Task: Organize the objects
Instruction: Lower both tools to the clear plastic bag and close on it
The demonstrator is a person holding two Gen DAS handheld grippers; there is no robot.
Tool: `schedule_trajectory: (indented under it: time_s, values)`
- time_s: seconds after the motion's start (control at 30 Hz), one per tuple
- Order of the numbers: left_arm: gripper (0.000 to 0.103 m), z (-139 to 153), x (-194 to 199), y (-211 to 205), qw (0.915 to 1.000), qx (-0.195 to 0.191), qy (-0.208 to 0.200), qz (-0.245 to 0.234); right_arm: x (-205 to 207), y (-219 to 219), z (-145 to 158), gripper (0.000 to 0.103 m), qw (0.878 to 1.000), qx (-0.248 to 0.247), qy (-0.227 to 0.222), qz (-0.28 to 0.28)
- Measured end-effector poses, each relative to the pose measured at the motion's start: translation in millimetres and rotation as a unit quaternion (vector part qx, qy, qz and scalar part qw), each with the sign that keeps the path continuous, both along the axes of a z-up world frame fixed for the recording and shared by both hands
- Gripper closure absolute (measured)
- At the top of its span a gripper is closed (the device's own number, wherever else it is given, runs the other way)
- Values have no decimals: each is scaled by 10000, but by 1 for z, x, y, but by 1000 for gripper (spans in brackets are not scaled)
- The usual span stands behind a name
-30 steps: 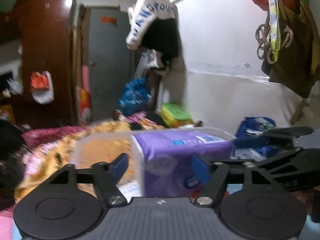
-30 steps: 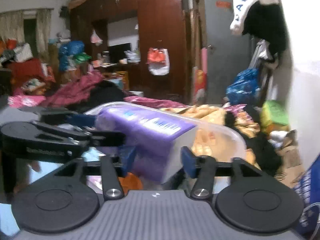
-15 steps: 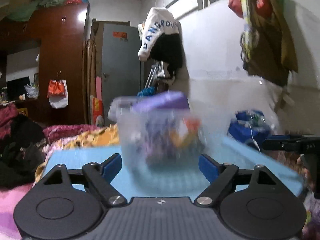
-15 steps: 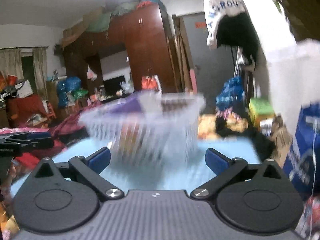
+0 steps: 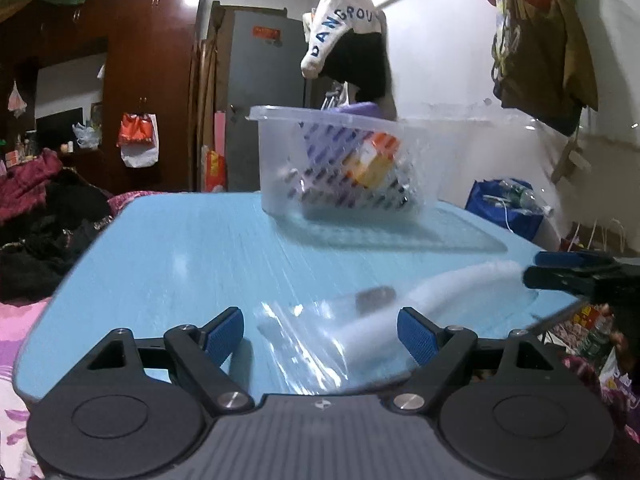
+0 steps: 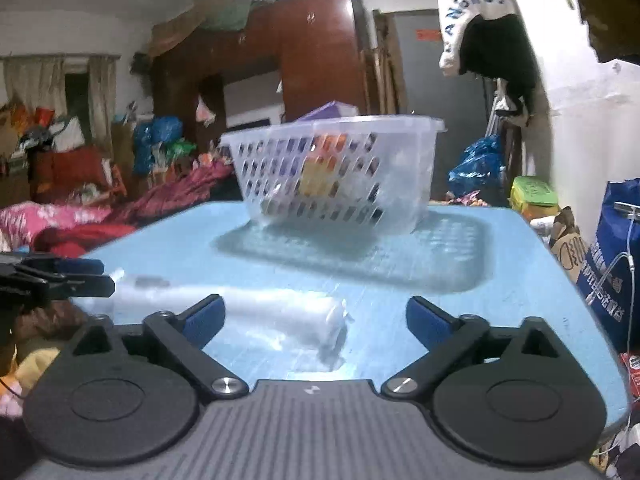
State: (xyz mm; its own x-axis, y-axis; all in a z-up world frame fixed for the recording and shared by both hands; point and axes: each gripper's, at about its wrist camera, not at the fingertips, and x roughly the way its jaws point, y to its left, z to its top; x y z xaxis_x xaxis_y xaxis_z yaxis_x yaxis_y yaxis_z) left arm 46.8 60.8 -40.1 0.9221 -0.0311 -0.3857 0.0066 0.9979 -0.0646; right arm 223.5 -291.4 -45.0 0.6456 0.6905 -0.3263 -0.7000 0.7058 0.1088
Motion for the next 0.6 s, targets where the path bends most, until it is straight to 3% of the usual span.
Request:
schedule_trajectory:
  time_s: [0.13,0.23,0.4,0.6]
  values:
    - [16,-7,-6,-7,9998,161,-67,6,-1,2,-8,23,9999,-89,81,115]
    - [19,-10,-4,-14,9995,266,-132,-62,-5,5,-11,38,9997,-77,28,214]
    - [50,-13,-3,-23,9982,464,-256,-282,-13,9,-16,59,9992,-274,-237,162]
    - [66,-18,-3,-28,9969,521,-444,-396,-14,8,-16,73,9988,-327,-308,180]
